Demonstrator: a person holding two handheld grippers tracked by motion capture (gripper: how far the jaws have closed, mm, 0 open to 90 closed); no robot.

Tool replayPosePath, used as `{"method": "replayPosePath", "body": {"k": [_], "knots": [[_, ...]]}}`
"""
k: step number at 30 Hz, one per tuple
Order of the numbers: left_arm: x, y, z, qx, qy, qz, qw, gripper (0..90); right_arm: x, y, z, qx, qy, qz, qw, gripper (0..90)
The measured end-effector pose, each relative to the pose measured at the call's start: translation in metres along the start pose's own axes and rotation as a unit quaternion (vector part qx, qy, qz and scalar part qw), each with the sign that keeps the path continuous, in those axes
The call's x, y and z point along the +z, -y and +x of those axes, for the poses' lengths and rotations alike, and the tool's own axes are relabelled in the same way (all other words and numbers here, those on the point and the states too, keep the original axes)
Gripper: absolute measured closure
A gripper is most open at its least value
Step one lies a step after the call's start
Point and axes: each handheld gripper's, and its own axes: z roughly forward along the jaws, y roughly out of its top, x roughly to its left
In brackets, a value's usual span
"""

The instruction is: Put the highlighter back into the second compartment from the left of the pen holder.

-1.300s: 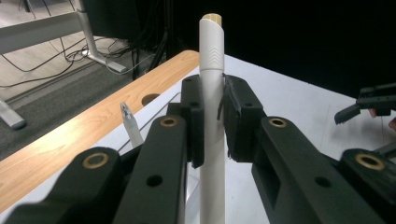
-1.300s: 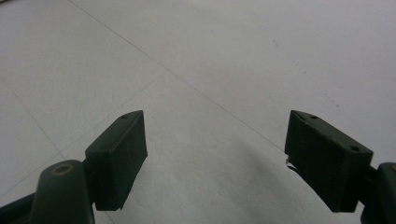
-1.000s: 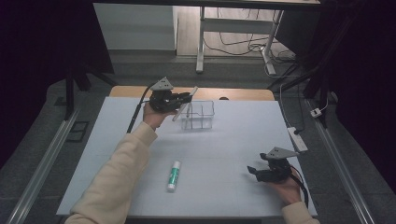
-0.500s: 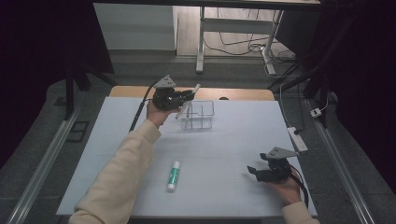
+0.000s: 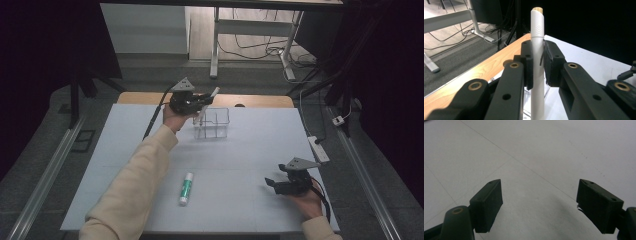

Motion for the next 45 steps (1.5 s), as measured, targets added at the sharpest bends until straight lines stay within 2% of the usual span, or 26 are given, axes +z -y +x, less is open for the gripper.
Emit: {"method": "replayPosePath", "body": {"k": [22, 41, 43, 45], "knots": [[0.034, -0.005, 0.005, 0.000, 0.001, -0.006, 1.0000, 78.4, -0.001, 0.001, -0.001, 0.004, 0.003, -0.002, 1.0000, 19.9], [0.054, 0.001, 0.015, -0.019, -0.001, -0.013, 0.9997, 77.6, -0.002, 0.004, -0.003, 0.007, 0.004, 0.001, 1.0000, 19.9], [0.054, 0.002, 0.016, -0.021, -0.002, -0.011, 0.9997, 73.5, -0.002, 0.004, -0.003, 0.008, 0.005, 0.002, 1.0000, 19.9], [0.053, 0.002, 0.016, -0.019, -0.004, -0.006, 0.9998, 62.2, -0.002, 0.004, -0.003, 0.008, 0.002, 0.001, 1.0000, 19.9]]}}
